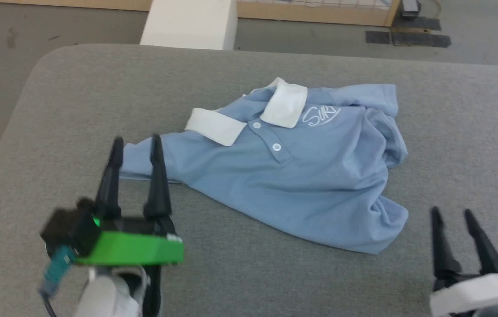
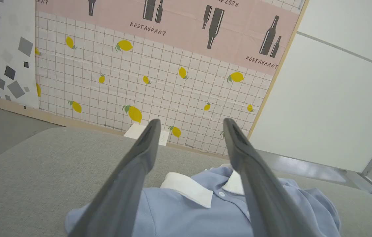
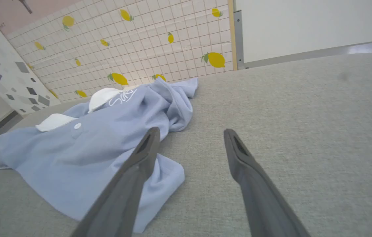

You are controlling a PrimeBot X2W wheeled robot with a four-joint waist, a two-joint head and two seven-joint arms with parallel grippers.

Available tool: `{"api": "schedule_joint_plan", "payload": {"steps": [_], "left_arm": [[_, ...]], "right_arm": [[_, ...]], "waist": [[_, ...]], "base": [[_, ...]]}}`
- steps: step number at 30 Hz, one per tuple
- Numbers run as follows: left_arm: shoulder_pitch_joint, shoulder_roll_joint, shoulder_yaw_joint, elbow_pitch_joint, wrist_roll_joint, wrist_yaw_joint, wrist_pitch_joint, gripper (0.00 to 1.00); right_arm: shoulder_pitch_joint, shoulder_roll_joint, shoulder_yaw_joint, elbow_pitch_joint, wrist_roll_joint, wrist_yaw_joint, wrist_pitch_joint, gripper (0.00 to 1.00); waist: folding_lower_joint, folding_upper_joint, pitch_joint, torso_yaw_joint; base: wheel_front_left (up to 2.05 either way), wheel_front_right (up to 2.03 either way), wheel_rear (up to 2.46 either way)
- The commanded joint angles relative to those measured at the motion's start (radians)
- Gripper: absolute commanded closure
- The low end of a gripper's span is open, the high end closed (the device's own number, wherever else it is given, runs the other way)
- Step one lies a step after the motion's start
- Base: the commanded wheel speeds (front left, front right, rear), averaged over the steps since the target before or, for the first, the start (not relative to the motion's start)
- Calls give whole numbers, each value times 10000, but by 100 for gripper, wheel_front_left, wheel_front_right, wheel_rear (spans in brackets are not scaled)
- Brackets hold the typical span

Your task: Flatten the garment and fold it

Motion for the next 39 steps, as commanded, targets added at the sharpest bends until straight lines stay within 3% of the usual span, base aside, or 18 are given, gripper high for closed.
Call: {"api": "schedule_joint_plan", "payload": {"steps": [1, 6, 13, 21, 28, 29, 30, 31, 35, 39], "left_arm": [[490, -98, -124, -216, 448, 181, -149, 0], [1745, -430, -197, -160, 955, 586, -276, 0], [2159, -522, -329, 203, 1355, 325, -286, 0], [2038, -702, -355, 371, 1350, 57, -287, 0], [1939, -782, -411, 569, 1303, -88, -288, 0], [1919, -791, -408, 583, 1291, -97, -288, 0], [1900, -796, -416, 604, 1289, -107, -288, 0], [1868, -803, -428, 632, 1290, -121, -288, 0], [1799, -819, -409, 713, 1269, -174, -288, 0], [1813, -828, -435, 809, 1247, -270, -288, 0]], "right_arm": [[-306, 9, 214, -220, -248, -13, 479, 0], [-975, 9, 775, -900, -952, -13, 2314, 0], [-1868, -395, 1204, -849, -1227, -13, 4915, 0], [-2502, -1505, 2219, 800, -1111, -13, 7816, 0], [-3095, -1851, 2949, 2850, -1051, -13, 8430, 0], [-3220, -1808, 2904, 3113, -1030, -13, 8354, 57], [-3341, -1796, 2860, 3268, -1071, -13, 8200, 82], [-3470, -1806, 2862, 3451, -1120, -13, 8055, 100], [-3889, -1732, 2820, 3543, -812, -13, 7492, 100], [-3895, -1702, 3275, 2725, 187, -13, 7532, 100]], "waist": [[0, 0, -190, 335], [0, 0, -307, 636], [0, 0, -379, 1007], [0, 0, -292, 1329], [0, 0, -160, 1571], [0, 0, -135, 1586], [0, 0, -115, 1596], [0, 0, -100, 1607], [0, 0, -151, 1485], [0, 0, -320, 1260]], "base": [[0, 0, 0], [0, 0, 0], [0, 0, 0], [0, 0, 0], [0, 0, 0], [0, 0, 0], [0, 0, 0], [0, 0, 0], [0, 0, 0], [0, 0, 0]]}}
